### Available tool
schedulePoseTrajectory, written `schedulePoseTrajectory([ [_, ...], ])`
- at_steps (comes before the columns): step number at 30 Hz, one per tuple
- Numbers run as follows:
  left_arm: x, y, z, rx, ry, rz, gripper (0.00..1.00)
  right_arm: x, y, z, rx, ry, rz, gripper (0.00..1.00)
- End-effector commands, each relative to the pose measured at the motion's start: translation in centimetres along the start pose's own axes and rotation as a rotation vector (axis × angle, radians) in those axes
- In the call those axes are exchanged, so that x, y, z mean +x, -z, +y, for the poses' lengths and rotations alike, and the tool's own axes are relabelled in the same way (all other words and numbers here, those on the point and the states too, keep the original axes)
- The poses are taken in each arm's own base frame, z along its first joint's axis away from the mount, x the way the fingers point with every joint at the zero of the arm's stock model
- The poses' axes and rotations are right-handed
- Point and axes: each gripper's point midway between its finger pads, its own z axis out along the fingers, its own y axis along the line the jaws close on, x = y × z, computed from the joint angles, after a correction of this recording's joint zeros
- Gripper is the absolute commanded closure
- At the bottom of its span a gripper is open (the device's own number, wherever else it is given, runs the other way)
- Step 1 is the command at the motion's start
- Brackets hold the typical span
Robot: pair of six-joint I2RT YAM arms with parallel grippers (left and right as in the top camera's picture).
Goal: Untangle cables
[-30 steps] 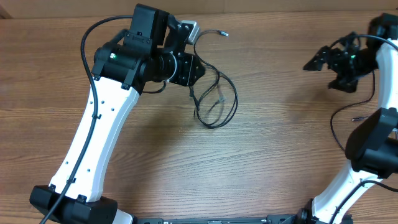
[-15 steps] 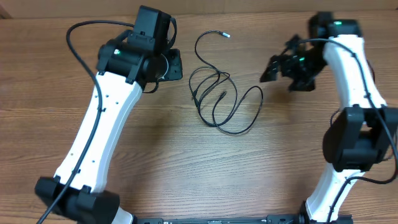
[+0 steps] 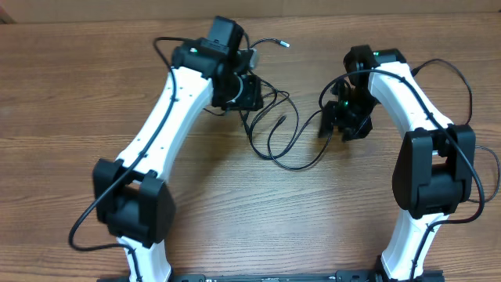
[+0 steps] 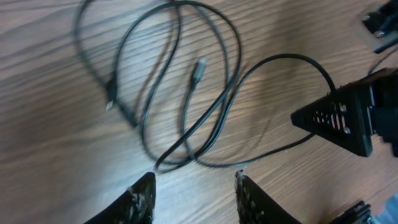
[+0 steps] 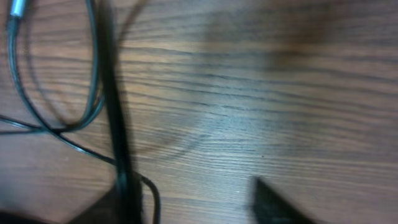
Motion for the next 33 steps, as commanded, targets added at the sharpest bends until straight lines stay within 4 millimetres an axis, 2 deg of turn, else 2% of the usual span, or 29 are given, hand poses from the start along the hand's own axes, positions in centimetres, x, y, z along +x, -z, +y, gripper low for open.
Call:
schedulePoseTrajectory([
  [1,0.0,-2.3,-1.1,0.025,-0.065,0.03,0.56,0.1,0.2,-0.3,0.013,-0.016,-0.014,0.84],
  [2,0.0,-3.1,-1.0,0.016,-0.07,0.036,0.56,0.0,0.2,-0.3,0.012,-0.015,-0.019,0.94],
  [3,0.0,-3.5,-0.9,0.004,-0.073,0.039,0.55,-0.1,0.2,-0.3,0.012,-0.014,-0.021,0.96],
  [9,0.3,-6.4,1.3,-0.144,-0.088,0.062,0.53,-0.7,1.0,-1.6,0.05,-0.033,-0.048,0.96],
  [13,0.4,-7.3,2.1,-0.186,-0.091,0.074,0.53,-2.0,3.9,-4.0,0.128,-0.098,-0.111,0.96],
  [14,0.5,-7.4,2.2,-0.187,-0.09,0.076,0.55,-2.3,5.1,-4.8,0.144,-0.121,-0.133,0.96],
  [15,0.5,-7.5,2.2,-0.187,-0.089,0.08,0.64,-2.7,6.6,-5.5,0.154,-0.146,-0.161,0.96],
  [16,0.6,-7.5,2.2,-0.188,-0.088,0.082,0.89,-3.1,8.4,-6.5,0.168,-0.176,-0.197,0.96],
  [17,0.7,-7.5,2.3,-0.19,-0.088,0.085,0.96,-3.4,9.8,-7.3,0.179,-0.199,-0.225,0.96],
  [19,0.9,-7.4,2.6,-0.207,-0.085,0.095,0.96,-3.7,13.4,-9.6,0.223,-0.302,-0.303,0.96],
  [22,1.6,-6.5,5.0,-0.329,-0.047,0.116,0.96,-3.0,19.8,-14.3,0.305,-0.506,-0.456,0.96],
  [25,2.5,-4.5,7.8,-0.464,0.018,0.142,0.96,-1.5,25.5,-18.0,0.314,-0.657,-0.603,0.96],
  [26,2.7,-3.8,8.6,-0.495,0.039,0.146,0.96,-1.0,26.8,-19.0,0.306,-0.703,-0.641,0.96],
  [27,2.9,-2.5,9.8,-0.533,0.079,0.143,0.96,0.0,28.9,-20.6,0.292,-0.785,-0.706,0.96],
  [30,2.6,-0.5,10.9,-0.54,0.134,0.114,0.96,1.5,31.5,-23.0,0.254,-0.884,-0.798,0.96],
  [33,1.7,1.9,11.7,-0.534,0.194,0.046,0.96,2.9,32.5,-25.4,0.246,-0.988,-0.834,0.96],
])
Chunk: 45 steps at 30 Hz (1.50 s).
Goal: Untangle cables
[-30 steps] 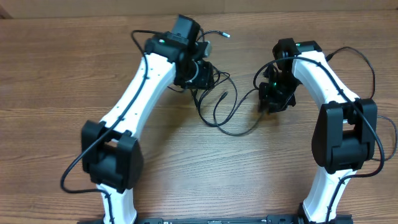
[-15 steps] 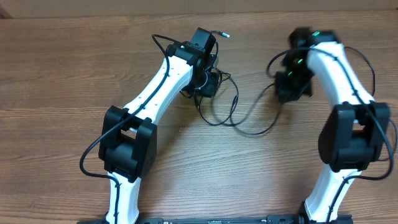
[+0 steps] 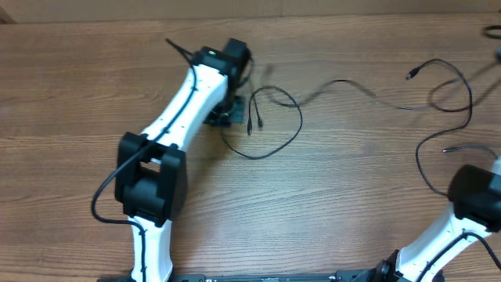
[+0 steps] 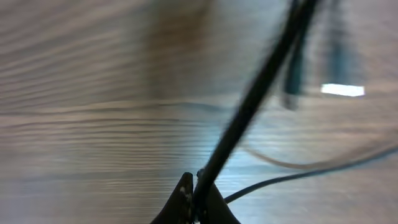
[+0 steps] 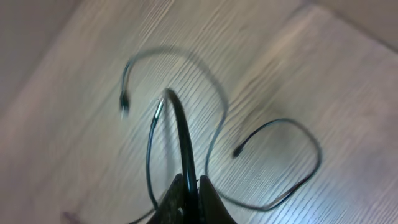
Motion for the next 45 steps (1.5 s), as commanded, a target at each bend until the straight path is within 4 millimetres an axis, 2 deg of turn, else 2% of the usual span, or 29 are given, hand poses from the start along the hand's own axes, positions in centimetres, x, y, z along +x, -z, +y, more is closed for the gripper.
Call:
schedulePoseTrajectory([
  [1,-1.5,4.9,3.5,-0.014,0.14,-0.141,0.96,-1.6,1.3,-2.5,0.015,-0.146,-0.054,0.96],
  [5,-1.8,7.6,4.8,0.04,0.224,-0.209,0.96,-2.2,1.2,-4.2,0.032,-0.207,-0.059,0.96],
  [8,-1.8,9.4,3.5,0.137,0.213,-0.239,0.96,-2.1,1.1,-3.8,0.01,-0.19,-0.048,0.96],
  [12,-1.5,11.5,0.6,0.289,0.108,-0.266,0.96,-1.4,1.2,-1.9,-0.051,-0.036,-0.024,0.96],
  [13,-1.4,12.1,0.2,0.315,0.088,-0.28,0.96,-1.2,1.2,-1.5,-0.059,0.0,-0.02,0.91],
  [14,-1.4,12.7,0.1,0.323,0.086,-0.299,0.96,-1.0,1.2,-1.3,-0.059,0.015,-0.016,0.78],
  [16,-1.4,14.0,0.2,0.335,0.084,-0.338,0.96,-0.7,1.3,-0.6,-0.076,0.03,-0.01,0.25],
  [18,-1.2,15.1,0.3,0.342,0.081,-0.364,0.96,-0.4,1.4,0.4,-0.111,0.041,0.002,0.08],
  [19,-1.0,15.6,0.3,0.349,0.079,-0.372,0.96,-0.1,1.4,1.0,-0.135,0.05,0.011,0.02],
  [23,-0.1,16.9,-0.8,0.417,0.018,-0.38,0.96,1.6,1.7,4.2,-0.255,0.154,0.065,0.0],
  [26,0.2,16.7,-1.1,0.425,-0.003,-0.366,0.96,3.6,1.6,6.6,-0.318,0.247,0.118,0.0],
  [29,0.3,16.6,-1.2,0.419,-0.01,-0.362,0.96,6.1,0.5,8.3,-0.323,0.361,0.179,0.0],
  [31,0.2,16.6,-1.2,0.42,-0.011,-0.366,0.96,9.1,-1.4,9.4,-0.314,0.482,0.267,0.0],
  [36,0.2,16.6,-1.2,0.42,-0.011,-0.366,0.96,15.1,-5.2,9.1,-0.273,0.667,0.468,0.0],
  [42,0.2,16.7,-1.2,0.42,-0.012,-0.367,0.96,20.9,-11.5,6.3,-0.175,0.76,0.633,0.0],
  [45,0.1,16.7,-1.3,0.42,-0.012,-0.37,0.96,23.4,-14.1,5.1,-0.168,0.781,0.685,0.0],
])
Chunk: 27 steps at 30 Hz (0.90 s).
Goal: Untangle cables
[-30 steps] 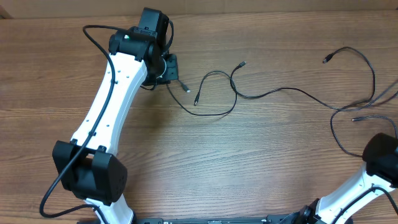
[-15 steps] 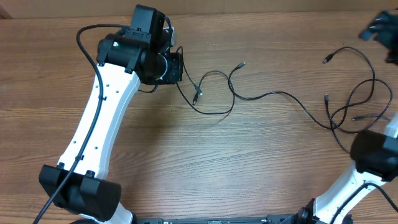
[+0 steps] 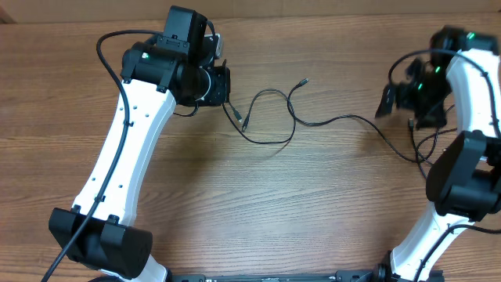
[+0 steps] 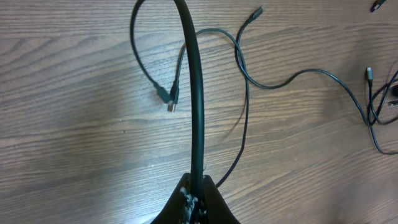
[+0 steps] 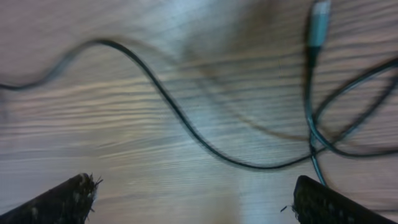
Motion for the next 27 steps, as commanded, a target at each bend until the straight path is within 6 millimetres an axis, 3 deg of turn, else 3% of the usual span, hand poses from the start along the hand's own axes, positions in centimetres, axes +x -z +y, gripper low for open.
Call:
schedulePoseTrajectory([
  [1,-0.3,0.8,-1.0,0.023,-0.034,-0.025,0.96,1.7,-3.7,-0.8,0.012,0.055,0.07,0.0],
  [7,-0.4,0.8,-1.1,0.026,-0.037,-0.03,0.96,1.0,-7.5,-1.3,0.016,0.062,0.024,0.12],
  [11,-0.4,0.8,-1.1,0.026,-0.037,-0.03,0.96,0.4,-7.7,-1.4,0.017,0.064,-0.001,0.55],
  [13,-0.4,0.8,-1.1,0.026,-0.037,-0.03,0.96,0.1,-7.4,-1.3,0.018,0.064,-0.011,0.94],
  [16,-0.4,0.8,-1.1,0.026,-0.037,-0.03,0.96,-0.4,-6.5,-1.3,0.019,0.031,-0.027,0.96],
  [21,-0.4,0.8,-1.1,0.026,-0.037,-0.03,0.96,-2.4,-1.1,-1.6,0.018,-0.017,-0.109,0.96],
  [27,-0.3,0.8,-1.0,0.021,-0.036,-0.025,0.96,-5.4,11.6,-1.1,-0.12,-0.064,-0.387,0.96],
])
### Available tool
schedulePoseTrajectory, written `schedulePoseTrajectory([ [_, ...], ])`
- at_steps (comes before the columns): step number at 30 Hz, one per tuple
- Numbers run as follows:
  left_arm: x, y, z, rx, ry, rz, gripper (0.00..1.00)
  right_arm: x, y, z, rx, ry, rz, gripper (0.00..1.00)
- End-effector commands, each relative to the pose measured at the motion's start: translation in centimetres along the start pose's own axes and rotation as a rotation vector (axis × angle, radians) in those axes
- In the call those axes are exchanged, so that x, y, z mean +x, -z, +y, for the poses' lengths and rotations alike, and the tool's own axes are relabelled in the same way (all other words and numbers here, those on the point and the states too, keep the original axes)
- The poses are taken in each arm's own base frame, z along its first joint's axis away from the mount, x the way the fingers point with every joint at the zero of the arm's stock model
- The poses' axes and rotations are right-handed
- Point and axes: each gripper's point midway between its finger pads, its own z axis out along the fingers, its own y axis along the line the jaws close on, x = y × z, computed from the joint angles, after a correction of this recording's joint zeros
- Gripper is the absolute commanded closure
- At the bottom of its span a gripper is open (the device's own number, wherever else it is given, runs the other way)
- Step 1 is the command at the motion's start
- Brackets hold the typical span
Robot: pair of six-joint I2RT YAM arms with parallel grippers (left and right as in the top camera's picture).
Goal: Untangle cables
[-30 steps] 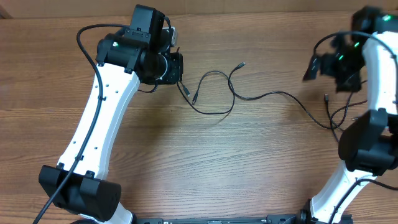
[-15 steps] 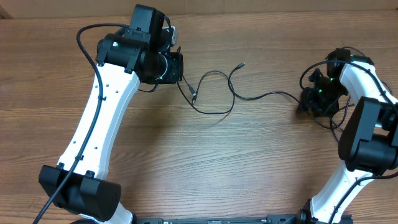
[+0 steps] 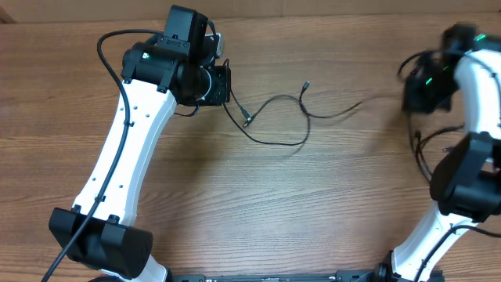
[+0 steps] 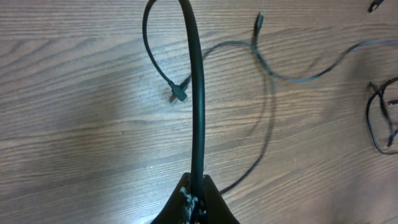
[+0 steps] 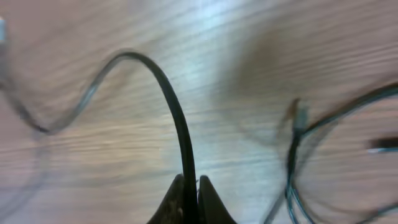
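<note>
My left gripper (image 3: 222, 86) at the back left is shut on a black cable (image 4: 198, 93), which arches up from the jaws and ends in a plug (image 4: 179, 94). A thin cable loop (image 3: 274, 142) lies mid-table with a plug end (image 3: 305, 83). From it a blurred strand (image 3: 352, 108) runs right toward my right gripper (image 3: 421, 94). In the right wrist view the right gripper (image 5: 188, 186) is shut on a black cable (image 5: 171, 106) that arcs away to the left.
More loose cables (image 3: 427, 153) lie at the right edge under the right arm; they also show as cables (image 4: 379, 118) and as a teal-black cable with a plug (image 5: 297, 124). The table (image 3: 250, 219) is bare wood.
My right gripper was open above a cable at the right; now it is shut on a cable and sits slightly further right. The central loop has shifted right. The left gripper has not moved.
Both grippers stood open over the tangle at mid-table. Then each was shut on a cable, the right arm far to the right with a strand drawn out. Later the left held its cable at the back left while the right was open; the right now grips again.
</note>
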Motion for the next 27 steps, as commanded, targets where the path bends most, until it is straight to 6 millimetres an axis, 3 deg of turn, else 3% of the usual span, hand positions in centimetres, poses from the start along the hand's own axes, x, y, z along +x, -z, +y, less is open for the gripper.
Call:
schedulePoseTrajectory([
  [1,-0.3,0.8,-0.6,0.012,-0.028,-0.022,0.96,-3.7,9.6,-0.3,-0.084,-0.081,-0.271,0.96],
  [5,0.2,0.9,1.0,-0.079,-0.019,-0.011,0.96,-5.3,16.2,-4.2,-0.073,-0.274,-0.467,0.96],
  [7,0.5,1.0,2.1,-0.139,-0.012,-0.003,0.96,-5.3,18.1,-6.4,-0.076,-0.38,-0.521,0.96],
  [10,0.7,1.3,3.7,-0.23,0.019,-0.003,0.96,-4.8,18.9,-9.3,-0.076,-0.508,-0.544,0.96],
  [11,0.8,1.7,5.2,-0.321,0.08,-0.019,0.96,-4.5,18.8,-10.3,-0.071,-0.551,-0.541,0.96],
  [18,1.6,4.1,10.0,-0.607,0.399,-0.124,0.96,-3.9,18.8,-12.8,0.022,-0.598,-0.548,0.96],
  [22,1.3,3.4,8.9,-0.533,0.452,-0.129,0.96,-3.8,18.9,-13.3,0.049,-0.604,-0.552,0.96],
  [24,0.8,2.5,7.0,-0.427,0.39,-0.105,0.96,-3.7,18.8,-13.0,0.047,-0.601,-0.545,0.96],
  [27,-0.4,1.0,2.4,-0.182,0.224,-0.07,0.96,-3.0,18.2,-12.5,0.042,-0.6,-0.504,0.9],
])
